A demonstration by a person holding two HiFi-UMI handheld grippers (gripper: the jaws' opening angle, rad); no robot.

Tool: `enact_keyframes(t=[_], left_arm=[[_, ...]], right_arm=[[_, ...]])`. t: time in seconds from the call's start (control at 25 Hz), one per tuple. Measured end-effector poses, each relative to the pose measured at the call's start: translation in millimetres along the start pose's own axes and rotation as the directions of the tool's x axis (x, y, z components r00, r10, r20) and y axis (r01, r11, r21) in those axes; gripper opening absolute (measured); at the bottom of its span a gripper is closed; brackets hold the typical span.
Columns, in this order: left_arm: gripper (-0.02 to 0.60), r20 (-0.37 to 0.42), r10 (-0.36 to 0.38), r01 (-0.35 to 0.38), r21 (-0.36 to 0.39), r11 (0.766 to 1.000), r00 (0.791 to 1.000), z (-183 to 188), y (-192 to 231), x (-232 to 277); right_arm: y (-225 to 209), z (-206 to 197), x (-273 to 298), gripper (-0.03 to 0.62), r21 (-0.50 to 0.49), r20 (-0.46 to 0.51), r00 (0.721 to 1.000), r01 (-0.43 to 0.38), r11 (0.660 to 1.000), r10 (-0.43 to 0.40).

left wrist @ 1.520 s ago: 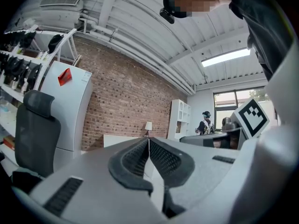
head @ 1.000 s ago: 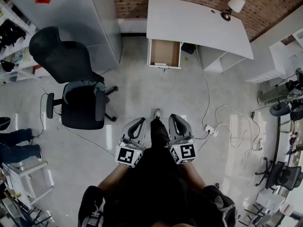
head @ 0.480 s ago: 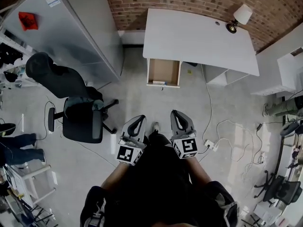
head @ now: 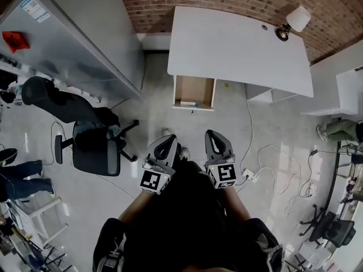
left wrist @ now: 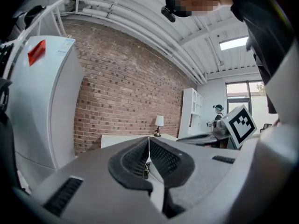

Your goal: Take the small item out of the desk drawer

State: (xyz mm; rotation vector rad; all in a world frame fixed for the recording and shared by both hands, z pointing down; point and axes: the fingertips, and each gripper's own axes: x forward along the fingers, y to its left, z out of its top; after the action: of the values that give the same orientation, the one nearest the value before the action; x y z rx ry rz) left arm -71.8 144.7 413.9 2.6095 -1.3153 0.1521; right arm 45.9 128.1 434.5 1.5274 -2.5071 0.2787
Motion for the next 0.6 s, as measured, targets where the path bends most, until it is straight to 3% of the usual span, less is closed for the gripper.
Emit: enact_keyframes(t=[0.28,0.44,0.6], left_arm=[[0.011,-0.03,-0.045,0.045,-0.027,0.999,0.999,15.2,59.1,69.3],[0.011,-0.088,-0.071,0.068,-0.039,0.997,0.994,4.5,79.3,94.6],[0.011,-0.112,-0.075,0.073,-0.024,0.997,0.991,0.8,101.5,119.2]], right_arm=[[-27.8,-7.1,72.3,0.032,-0.005,-0.1,0.995,0.028,1.0,-0.028],[-42.1,-29.4,106.3,0.032,-0.084,-0.176,0.984,-0.016,0.996,0.001],[-61.0,-56.8,145.0,0.032,-0.098,-0.263,0.965,-0.055,0.994,0.027]])
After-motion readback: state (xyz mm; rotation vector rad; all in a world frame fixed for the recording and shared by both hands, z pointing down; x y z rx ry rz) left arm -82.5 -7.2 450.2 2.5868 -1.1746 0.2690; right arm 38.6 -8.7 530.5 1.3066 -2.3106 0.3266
